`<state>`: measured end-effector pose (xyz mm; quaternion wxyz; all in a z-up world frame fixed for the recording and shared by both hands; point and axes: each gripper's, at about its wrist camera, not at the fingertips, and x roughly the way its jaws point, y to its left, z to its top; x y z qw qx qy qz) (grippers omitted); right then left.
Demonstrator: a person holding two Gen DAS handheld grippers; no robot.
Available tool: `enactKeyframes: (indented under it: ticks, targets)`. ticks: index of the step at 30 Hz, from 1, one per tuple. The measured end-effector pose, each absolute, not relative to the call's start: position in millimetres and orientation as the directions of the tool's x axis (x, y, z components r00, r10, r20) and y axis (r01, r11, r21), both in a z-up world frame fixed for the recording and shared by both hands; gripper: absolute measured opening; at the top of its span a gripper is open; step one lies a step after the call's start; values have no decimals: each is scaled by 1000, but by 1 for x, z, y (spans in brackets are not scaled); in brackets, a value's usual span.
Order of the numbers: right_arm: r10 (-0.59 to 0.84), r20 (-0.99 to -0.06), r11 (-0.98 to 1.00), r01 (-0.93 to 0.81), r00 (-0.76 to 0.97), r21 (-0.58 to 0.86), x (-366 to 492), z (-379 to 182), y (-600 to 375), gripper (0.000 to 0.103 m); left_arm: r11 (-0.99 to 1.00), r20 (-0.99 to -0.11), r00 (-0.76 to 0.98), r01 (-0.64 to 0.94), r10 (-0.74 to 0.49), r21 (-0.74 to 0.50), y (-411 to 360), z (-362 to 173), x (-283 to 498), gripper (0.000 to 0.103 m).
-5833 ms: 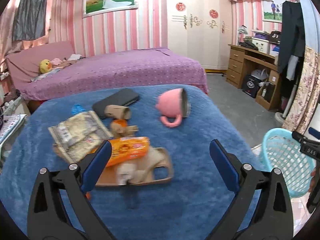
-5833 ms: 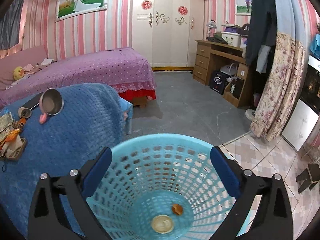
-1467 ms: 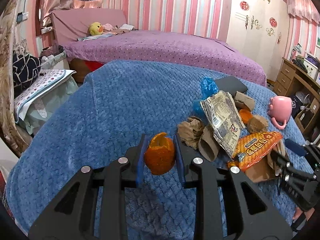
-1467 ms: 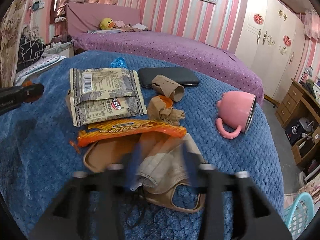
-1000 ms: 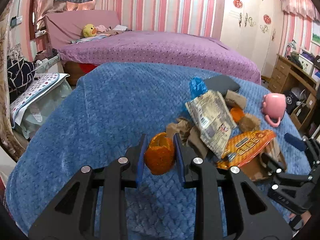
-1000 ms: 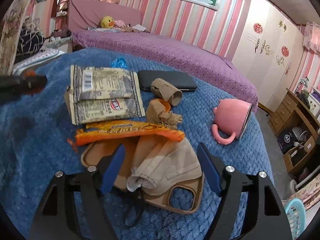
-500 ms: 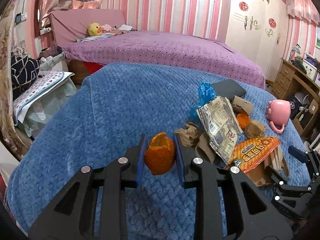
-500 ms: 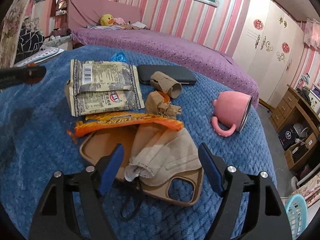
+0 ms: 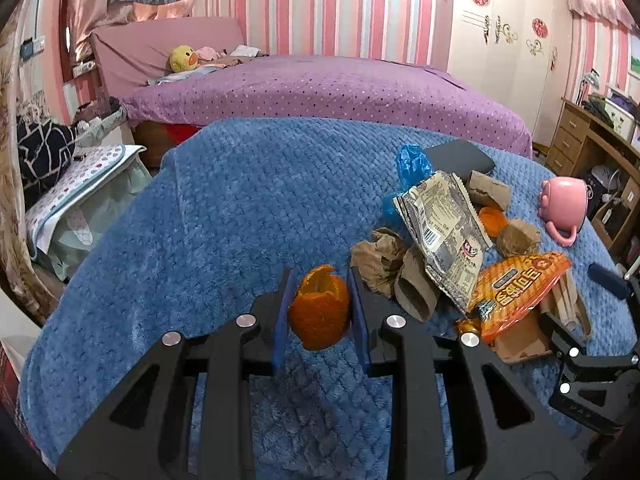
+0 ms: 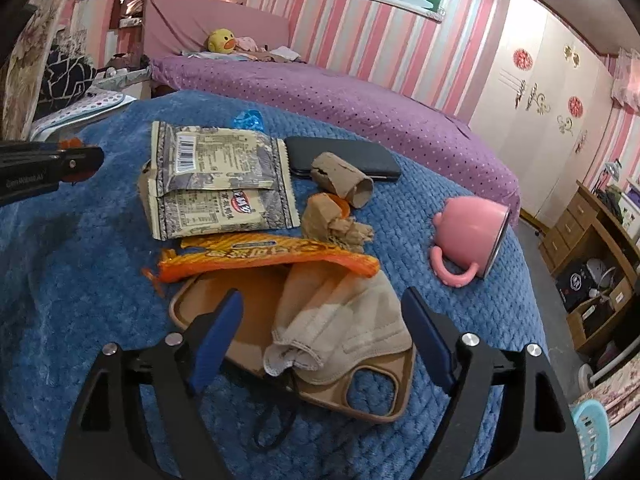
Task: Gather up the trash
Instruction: 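Grasp the orange snack bag with the right tool, then carry the orange snack bag and the peel over the blue basket with both tools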
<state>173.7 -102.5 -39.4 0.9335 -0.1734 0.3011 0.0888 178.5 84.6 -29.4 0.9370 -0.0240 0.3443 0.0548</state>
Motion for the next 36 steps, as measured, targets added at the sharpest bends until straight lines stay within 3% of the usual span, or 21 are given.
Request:
enactKeyframes:
  ticks: [3,9,14,25,26,29,31,34,36]
  targets:
    - [50,-573,915,-267,818,-302,174,-35,-96,88,992,-645,759,-127,93,-6,87,-28,179,25]
    - [28,-565,859,-309,825,-409,180,-29,-81,88,987,-640,763,-152,89,-43,98,-23,180,25]
    - [36,-629,777,-418,777,-471,190,-29,-74,88,986,-634,767,-162,98,-44,102,-20,180,26]
    - [84,-685,806,-454,724,-380,202,-32,-87,86,982,-638,765,-171,83,-77,107,-19,183,26]
    - [95,-688,807,-460,719,-370,204,-32,-84,83,982,-638,765,-172,84,-77,108,-19,183,26]
    - [116,-701,800,-484,704,-354,210,-32,-74,58,981,-638,766,-173,81,-84,109,-18,183,25]
    - [142,-711,801,-502,689,-326,214,-33,-70,31,981,-639,765,-175,81,-84,110,-18,184,26]
    - [155,-706,805,-503,691,-315,215,-33,-70,8,981,-639,765,-173,80,-85,109,-18,184,26]
    - [148,-683,812,-482,716,-329,213,-31,-74,5,983,-637,767,-167,79,-80,106,-18,184,26]
